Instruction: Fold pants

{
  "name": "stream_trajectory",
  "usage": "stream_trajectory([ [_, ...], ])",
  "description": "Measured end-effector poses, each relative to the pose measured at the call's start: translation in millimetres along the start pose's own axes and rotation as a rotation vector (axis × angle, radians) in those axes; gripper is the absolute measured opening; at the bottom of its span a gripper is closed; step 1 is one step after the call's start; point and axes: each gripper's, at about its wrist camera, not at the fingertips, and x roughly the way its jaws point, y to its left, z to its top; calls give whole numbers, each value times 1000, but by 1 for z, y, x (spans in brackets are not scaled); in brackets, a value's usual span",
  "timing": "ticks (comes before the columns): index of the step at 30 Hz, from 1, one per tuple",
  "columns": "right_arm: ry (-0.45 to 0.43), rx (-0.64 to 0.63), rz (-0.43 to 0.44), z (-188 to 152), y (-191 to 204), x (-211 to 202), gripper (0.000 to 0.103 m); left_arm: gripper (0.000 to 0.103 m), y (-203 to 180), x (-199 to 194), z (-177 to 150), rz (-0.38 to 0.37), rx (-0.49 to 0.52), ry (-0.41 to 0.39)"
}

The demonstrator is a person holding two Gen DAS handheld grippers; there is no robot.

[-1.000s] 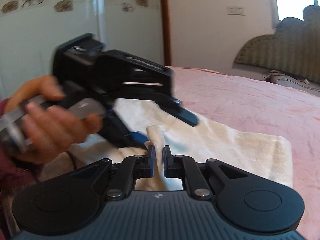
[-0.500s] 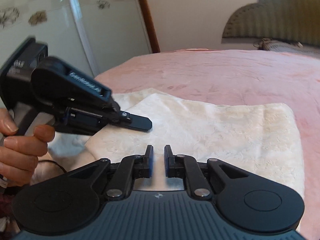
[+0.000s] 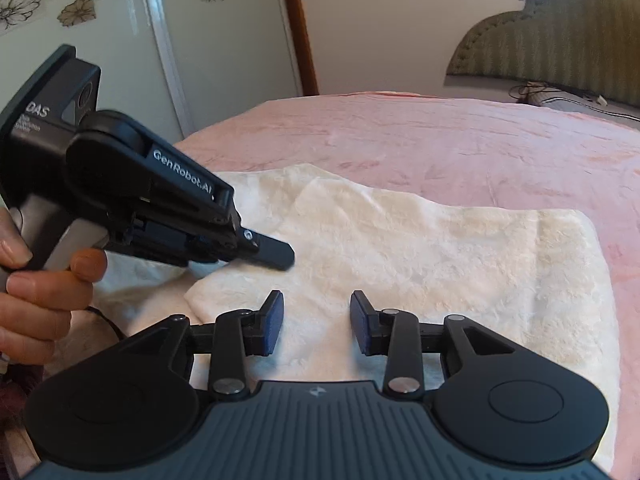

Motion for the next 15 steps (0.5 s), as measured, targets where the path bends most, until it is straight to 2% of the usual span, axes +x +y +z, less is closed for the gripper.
stream_trajectory([
  [2,16,-20,-14,-3,2,5,35,19,-6,-7,8,11,36,-39],
  [5,8,1,-11,1,0,0,36,24,-23,-4,24,-63,73,-18],
  [7,-3,15,-11,8,-3,-1,36,39,-39,10,32,-113,118,12],
  [8,-1,18,-1,11,-5,0,36,42,-45,18,35,-115,139,22],
  [12,21,-23,1,12,2,12,38,42,-56,62,34,7,198,79],
  [13,24,-34,-6,11,3,16,39,37,-54,69,31,37,196,87],
  [15,21,3,6,10,-2,17,40,36,-53,64,26,43,211,58],
])
